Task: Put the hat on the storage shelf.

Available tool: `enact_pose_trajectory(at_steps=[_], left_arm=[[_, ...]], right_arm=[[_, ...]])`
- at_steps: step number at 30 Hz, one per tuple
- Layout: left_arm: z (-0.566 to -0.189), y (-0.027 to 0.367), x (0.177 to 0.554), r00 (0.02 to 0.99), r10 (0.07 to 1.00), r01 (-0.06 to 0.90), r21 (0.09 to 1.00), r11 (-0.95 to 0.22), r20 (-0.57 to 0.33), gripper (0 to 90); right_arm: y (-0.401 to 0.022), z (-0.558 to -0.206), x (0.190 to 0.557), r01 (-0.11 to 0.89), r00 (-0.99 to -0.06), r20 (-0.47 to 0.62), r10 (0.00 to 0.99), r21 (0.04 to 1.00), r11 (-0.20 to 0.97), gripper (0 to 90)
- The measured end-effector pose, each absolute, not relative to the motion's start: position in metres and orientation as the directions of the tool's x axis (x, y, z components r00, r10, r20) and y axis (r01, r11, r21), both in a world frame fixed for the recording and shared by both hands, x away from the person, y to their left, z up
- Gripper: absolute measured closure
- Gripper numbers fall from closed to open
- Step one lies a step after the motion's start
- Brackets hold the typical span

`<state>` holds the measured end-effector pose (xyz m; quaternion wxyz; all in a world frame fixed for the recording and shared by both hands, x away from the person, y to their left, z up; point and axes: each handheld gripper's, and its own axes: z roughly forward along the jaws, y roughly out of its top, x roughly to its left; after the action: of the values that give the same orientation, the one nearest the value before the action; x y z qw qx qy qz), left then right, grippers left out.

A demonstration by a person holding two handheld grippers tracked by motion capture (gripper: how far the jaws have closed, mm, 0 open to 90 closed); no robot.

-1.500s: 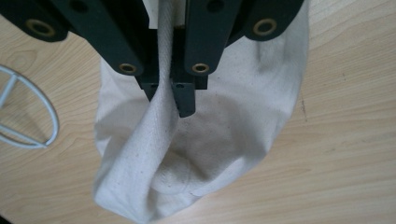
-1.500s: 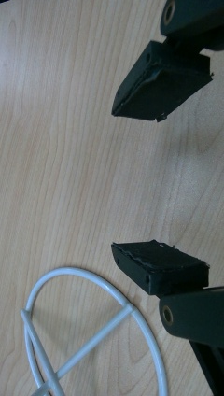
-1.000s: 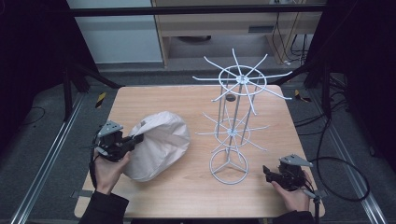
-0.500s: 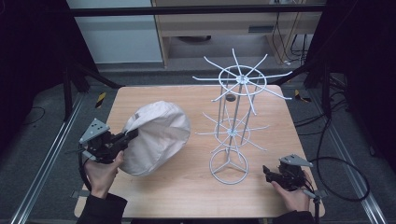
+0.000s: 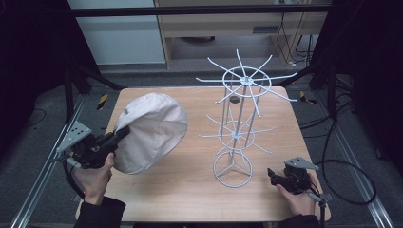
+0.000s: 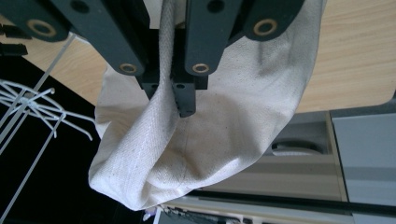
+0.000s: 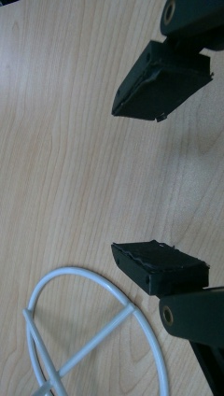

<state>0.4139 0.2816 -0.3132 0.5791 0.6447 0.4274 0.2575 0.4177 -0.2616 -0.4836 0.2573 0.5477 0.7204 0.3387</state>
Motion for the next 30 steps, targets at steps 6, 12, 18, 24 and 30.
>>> enact_pose_trajectory(at_steps=[6,12,18,24,30], left_arm=[[-0.306,0.287,0.405,0.502,0.848,0.200,0.977,0.078,-0.171,88.4],[-0.299,0.288,0.397,0.506,0.845,0.157,0.982,0.106,-0.172,88.5],[-0.295,0.287,0.390,0.513,0.841,0.117,0.985,0.130,-0.172,88.5],[-0.290,0.288,0.384,0.527,0.830,0.088,0.983,0.159,-0.182,88.5],[-0.283,0.288,0.379,0.535,0.825,0.050,0.981,0.186,-0.183,88.5]], right_arm=[[-0.262,-0.483,0.418,0.610,-0.273,-0.005,0.962,0.772,0.177,28.2],[-0.262,-0.484,0.418,0.609,-0.274,-0.005,0.962,0.773,0.178,28.2],[-0.262,-0.483,0.417,0.611,-0.269,0.000,0.963,0.773,0.171,28.3],[-0.262,-0.484,0.418,0.608,-0.274,-0.006,0.962,0.774,0.178,28.2],[-0.262,-0.484,0.417,0.608,-0.271,-0.003,0.963,0.775,0.174,28.3]])
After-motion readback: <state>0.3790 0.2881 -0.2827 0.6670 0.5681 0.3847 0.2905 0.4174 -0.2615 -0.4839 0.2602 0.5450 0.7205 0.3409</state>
